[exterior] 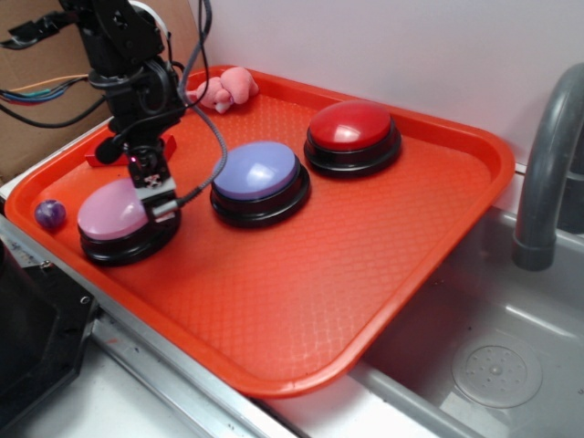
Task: Push the pink button.
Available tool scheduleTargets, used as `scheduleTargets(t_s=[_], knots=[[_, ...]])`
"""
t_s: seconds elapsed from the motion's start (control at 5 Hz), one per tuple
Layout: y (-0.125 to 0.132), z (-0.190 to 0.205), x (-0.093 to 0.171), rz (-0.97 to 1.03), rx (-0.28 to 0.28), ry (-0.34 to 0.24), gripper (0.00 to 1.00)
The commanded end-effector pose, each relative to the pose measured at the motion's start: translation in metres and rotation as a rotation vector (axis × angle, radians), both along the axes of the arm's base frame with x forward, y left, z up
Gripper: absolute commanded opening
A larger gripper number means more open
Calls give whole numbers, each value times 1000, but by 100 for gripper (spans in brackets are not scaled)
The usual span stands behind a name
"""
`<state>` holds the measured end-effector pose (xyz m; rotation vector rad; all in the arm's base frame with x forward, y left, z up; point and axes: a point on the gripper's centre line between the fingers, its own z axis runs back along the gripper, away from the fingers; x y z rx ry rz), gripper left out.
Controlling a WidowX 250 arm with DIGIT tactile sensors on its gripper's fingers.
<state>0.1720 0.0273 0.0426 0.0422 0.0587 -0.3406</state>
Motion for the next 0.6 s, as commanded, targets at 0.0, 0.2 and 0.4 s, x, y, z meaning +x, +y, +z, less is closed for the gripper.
scheduleTargets(t_s=[0.0,0.2,0.4], knots=[[-2,64,1,-25,17,-60,100],[9,81,-9,16,13,-83,100],[13,83,-11,30,0,-93,100]])
